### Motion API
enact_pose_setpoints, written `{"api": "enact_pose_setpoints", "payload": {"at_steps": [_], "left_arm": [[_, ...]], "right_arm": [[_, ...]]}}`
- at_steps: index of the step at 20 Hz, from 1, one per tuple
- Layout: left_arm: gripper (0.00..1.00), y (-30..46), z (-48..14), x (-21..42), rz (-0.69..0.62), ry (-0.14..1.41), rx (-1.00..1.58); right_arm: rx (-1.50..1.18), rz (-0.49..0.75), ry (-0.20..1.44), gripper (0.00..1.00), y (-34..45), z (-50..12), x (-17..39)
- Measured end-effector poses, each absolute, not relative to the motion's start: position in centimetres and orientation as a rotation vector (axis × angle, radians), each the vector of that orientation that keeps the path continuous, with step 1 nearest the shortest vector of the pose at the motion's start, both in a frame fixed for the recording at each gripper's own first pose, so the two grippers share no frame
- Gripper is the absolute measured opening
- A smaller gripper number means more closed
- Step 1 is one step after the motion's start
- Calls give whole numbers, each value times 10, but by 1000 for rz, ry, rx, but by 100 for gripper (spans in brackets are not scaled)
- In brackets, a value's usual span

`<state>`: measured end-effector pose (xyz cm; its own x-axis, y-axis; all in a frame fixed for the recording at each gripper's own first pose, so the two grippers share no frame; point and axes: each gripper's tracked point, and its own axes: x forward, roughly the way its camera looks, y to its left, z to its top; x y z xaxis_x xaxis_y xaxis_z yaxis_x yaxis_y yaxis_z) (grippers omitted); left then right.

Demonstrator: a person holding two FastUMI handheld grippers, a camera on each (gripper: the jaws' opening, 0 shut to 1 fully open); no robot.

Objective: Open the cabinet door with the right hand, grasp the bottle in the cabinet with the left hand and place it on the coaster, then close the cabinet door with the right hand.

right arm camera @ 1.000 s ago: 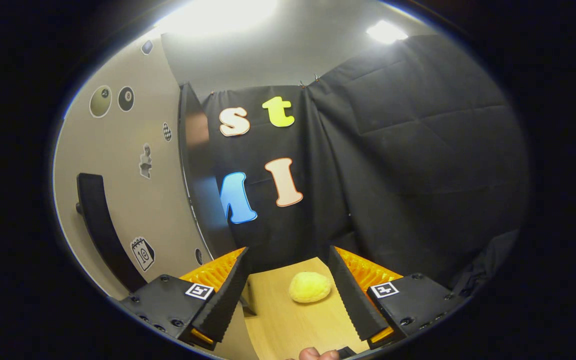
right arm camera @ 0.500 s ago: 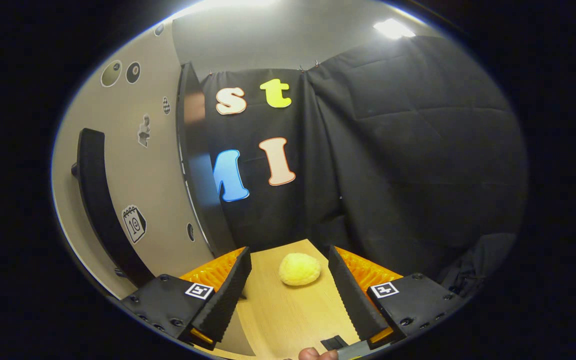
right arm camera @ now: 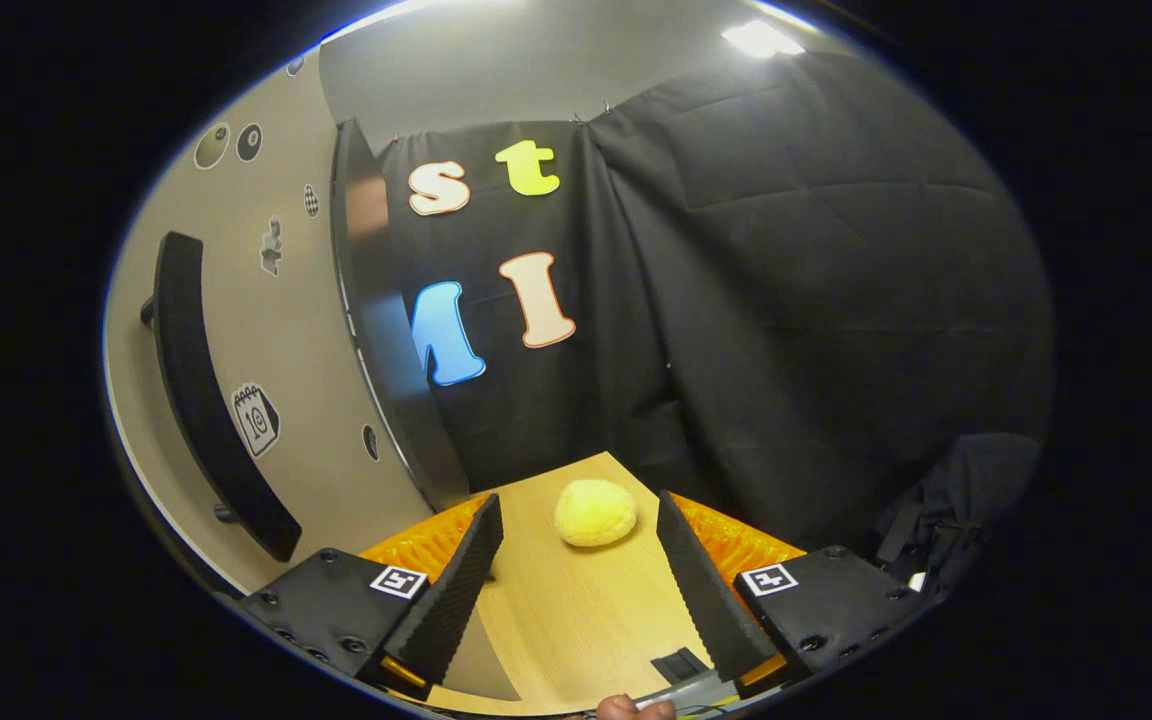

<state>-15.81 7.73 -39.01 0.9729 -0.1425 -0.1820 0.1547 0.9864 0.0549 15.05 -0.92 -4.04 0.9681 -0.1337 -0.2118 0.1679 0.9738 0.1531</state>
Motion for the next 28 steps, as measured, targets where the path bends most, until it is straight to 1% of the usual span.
{"api": "enact_pose_setpoints", "payload": {"at_steps": [1, 3, 4, 5, 6, 7, 8, 9, 10, 11, 13, 14, 16, 17, 18, 19, 20, 21, 22, 23, 24, 25, 26, 27, 28], "left_arm": [[74, 74, -387, -158, -155, 175, 67], [82, 68, -374, -161, -170, 149, 64], [85, 67, -366, -163, -175, 135, 69], [83, 72, -357, -162, -173, 123, 73], [85, 74, -348, -162, -166, 114, 73], [82, 77, -340, -163, -158, 108, 68], [82, 80, -330, -163, -151, 102, 56], [85, 82, -317, -163, -146, 92, 46], [82, 84, -302, -164, -141, 79, 42], [85, 87, -286, -166, -132, 66, 46], [85, 87, -256, -168, -118, 60, 73], [82, 84, -242, -172, -116, 66, 85], [82, 69, -214, -181, -128, 78, 97], [85, 62, -201, -186, -131, 87, 99], [85, 56, -189, -192, -128, 97, 94], [85, 50, -176, -195, -120, 107, 82], [82, 46, -164, -196, -103, 125, 68], [82, 41, -152, -196, -89, 133, 48], [85, 36, -137, -195, -78, 140, 24], [82, 30, -122, -193, -77, 139, -2], [85, 24, -105, -190, -80, 127, -26], [82, 21, -88, -186, -77, 127, -37], [84, 21, -73, -184, -64, 119, -40], [82, 24, -58, -181, -47, 120, -36], [84, 26, -47, -179, -28, 121, -30]], "right_arm": [[182, -158, 212, 98, -11, -44, 148], [193, -174, 218, 98, -16, -48, 144], [191, -181, 215, 98, -18, -49, 142], [182, -188, 213, 98, -21, -52, 140], [174, -196, 217, 98, -23, -58, 139], [172, -199, 227, 98, -24, -63, 136], [174, -197, 231, 98, -22, -66, 132], [175, -194, 229, 98, -22, -67, 132], [172, -193, 227, 98, -22, -67, 132], [169, -186, 224, 98, -21, -65, 136], [160, -172, 200, 98, -23, -56, 147], [155, -159, 185, 98, -23, -50, 155], [130, -135, 175, 98, -26, -46, 168], [119, -123, 175, 98, -28, -44, 171], [110, -102, 167, 98, -27, -38, 175], [102, -83, 158, 98, -25, -33, 179], [97, -61, 146, 98, -24, -27, 181], [97, -37, 133, 98, -22, -20, 185], [102, -11, 124, 98, -21, -14, 192], [105, 8, 121, 98, -21, -9, 198], [101, 26, 122, 98, -22, -7, 202], [92, 45, 117, 93, -22, -2, 206], [89, 65, 113, 98, -21, 3, 208], [88, 98, 114, 98, -17, 8, 211], [79, 129, 119, 98, -12, 10, 214]]}}
